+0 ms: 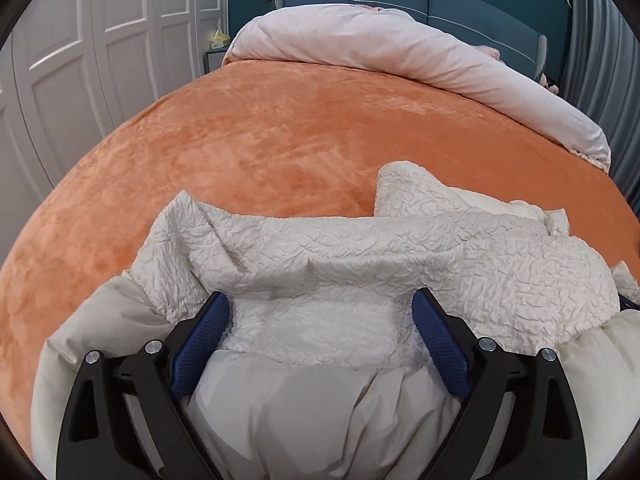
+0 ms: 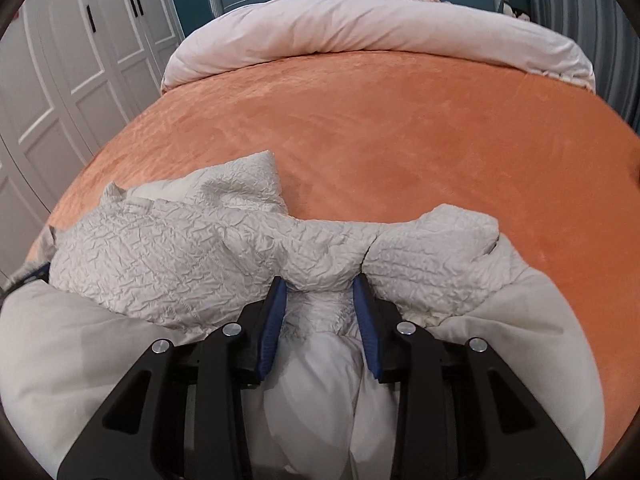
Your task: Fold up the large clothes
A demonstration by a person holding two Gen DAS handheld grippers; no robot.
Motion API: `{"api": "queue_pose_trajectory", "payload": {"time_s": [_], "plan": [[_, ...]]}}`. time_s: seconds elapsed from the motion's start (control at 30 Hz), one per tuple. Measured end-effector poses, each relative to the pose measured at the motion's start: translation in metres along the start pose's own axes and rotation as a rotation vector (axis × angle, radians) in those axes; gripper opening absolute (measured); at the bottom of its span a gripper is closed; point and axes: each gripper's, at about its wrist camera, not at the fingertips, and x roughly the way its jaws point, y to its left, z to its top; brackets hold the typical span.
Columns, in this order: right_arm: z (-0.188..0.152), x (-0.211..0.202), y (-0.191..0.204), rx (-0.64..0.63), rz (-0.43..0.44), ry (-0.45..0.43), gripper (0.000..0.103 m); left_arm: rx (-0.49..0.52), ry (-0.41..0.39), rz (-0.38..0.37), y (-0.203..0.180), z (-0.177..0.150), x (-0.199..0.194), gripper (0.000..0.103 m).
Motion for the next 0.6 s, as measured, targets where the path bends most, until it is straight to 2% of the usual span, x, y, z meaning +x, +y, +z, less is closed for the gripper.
{"api": "queue_pose_trajectory", "payload": {"time_s": [0.37,0.47,0.53,0.6], "plan": [[0.001,0.005,-0.004,0.038,0.032,-0.006,0.033,-0.016,0.016,-0.008,0.002,-0.002,0.007,0.092],[0.013,-0.009,0.006,-0.003,-0.036,0.019,0.036,-0.015,0.026,0.001,0.006,0.008,-0.007,0.091],[0.022,-0.036,0.027,-0.055,0.008,-0.036,0.036,-0.044,-0.044,0.001,0.016,0.015,-0.033,0.091],[0.028,-0.049,0.054,-0.118,0.046,-0.061,0.036,-0.093,-0.077,0.026,0.031,0.024,-0.046,0.091]]}}
